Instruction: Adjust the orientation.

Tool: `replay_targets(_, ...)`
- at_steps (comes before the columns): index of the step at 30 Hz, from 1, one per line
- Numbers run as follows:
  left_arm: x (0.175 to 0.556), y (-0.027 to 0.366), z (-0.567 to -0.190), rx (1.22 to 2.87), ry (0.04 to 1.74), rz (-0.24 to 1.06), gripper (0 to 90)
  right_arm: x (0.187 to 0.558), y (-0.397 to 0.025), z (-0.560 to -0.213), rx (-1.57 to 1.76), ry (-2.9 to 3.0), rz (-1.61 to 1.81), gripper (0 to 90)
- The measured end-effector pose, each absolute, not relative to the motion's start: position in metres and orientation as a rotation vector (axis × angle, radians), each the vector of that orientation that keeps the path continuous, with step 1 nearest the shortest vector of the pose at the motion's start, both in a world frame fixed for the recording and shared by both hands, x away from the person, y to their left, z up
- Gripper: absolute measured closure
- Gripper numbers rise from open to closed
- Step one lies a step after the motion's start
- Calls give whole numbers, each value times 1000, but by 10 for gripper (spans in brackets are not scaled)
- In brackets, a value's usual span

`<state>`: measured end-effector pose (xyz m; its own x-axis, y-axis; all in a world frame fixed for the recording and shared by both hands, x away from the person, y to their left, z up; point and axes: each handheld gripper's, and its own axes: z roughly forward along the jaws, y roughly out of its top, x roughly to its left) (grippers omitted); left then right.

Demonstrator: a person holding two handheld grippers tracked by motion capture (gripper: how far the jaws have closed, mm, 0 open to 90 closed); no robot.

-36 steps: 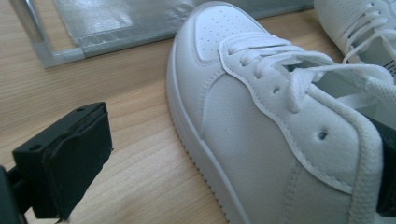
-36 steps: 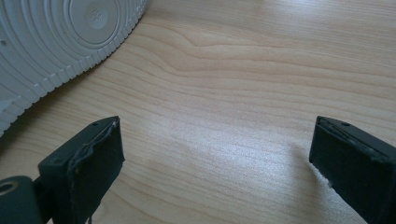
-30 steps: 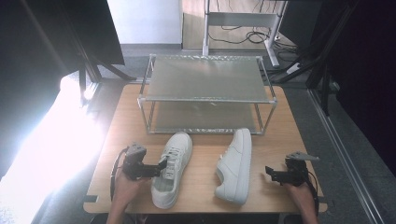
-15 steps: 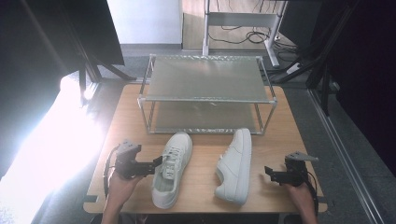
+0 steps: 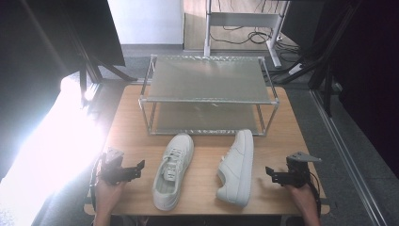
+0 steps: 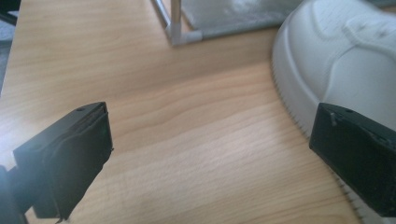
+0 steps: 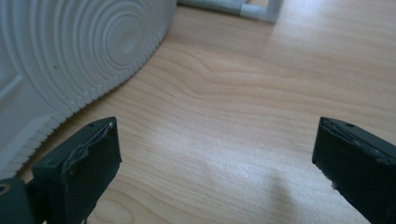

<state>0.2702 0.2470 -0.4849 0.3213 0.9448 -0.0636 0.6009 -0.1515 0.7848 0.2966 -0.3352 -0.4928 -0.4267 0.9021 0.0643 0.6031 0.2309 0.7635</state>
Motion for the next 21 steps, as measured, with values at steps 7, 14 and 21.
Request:
replay_targets(7,269,250,-489,1824,1388,587,0,297,-331,-476,1374,2122,1083,0)
replay_targets(14,270,251,-491,1823,1390,584,0,300,-320,-454,1312,2129,1115,0)
replay_targets(21,271,250,-493,1840,1395,585,0,299,-297,-437,1235,2154,1142,0)
